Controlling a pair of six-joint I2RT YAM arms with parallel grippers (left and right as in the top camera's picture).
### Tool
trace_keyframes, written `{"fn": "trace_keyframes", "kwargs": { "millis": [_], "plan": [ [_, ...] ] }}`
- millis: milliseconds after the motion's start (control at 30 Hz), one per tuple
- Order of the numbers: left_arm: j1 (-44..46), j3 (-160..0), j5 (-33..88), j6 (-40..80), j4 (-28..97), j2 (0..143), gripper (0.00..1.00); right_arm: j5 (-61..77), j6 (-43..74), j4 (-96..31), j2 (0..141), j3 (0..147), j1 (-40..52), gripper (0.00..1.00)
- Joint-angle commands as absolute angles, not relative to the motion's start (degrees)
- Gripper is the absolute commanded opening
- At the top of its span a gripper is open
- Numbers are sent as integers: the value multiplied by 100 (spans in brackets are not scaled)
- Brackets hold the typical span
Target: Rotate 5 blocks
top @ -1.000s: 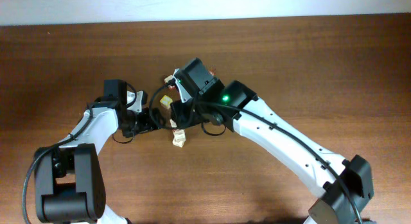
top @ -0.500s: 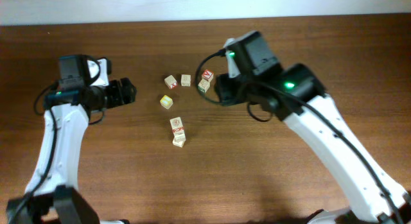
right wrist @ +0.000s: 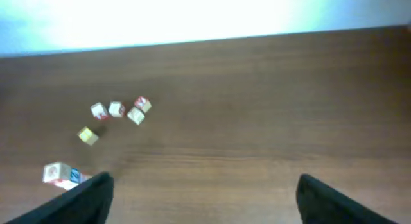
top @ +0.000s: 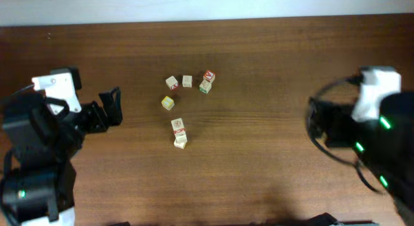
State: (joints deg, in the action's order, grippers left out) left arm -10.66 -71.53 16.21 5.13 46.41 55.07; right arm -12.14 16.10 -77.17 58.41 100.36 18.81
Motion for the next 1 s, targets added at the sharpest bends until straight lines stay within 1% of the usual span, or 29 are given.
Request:
{"fn": "trace_keyframes", "kwargs": {
  "millis": [0,200,467,567,667,767,900,967],
  "plan": [
    [-1094,-7253,1623,425,4829,5284,99,-1487,1608,-7760,5188,10138,1846,99],
    [-1094,-7253,1623,425,4904,5275,99,-1487,1608,-7762,4477,10138,1846,99],
    [-1094,-7253,1623,425,4906,5275,99,-1485,1608,-7769,4466,10136,1846,99],
    [-1094,-7253,1623,425,4904,5275,99,-1483,1610,-8073,4466,10125,1833,99],
    [-1094,-7253,1623,425,4906,5275,99,-1507,1605,-8079,4405,10053,1437,99],
    [-1094,-7253,1623,425,4908,5275,99,-1509,1210,-7481,4086,9502,1002,99],
    [-1094,-7253,1623,425,4917,5275,99,-904,102,-5693,2886,7389,703,99],
    [-1094,-7253,1623,425,4917,5275,99,-687,40,-4869,2399,6364,539,99]
  ]
}}
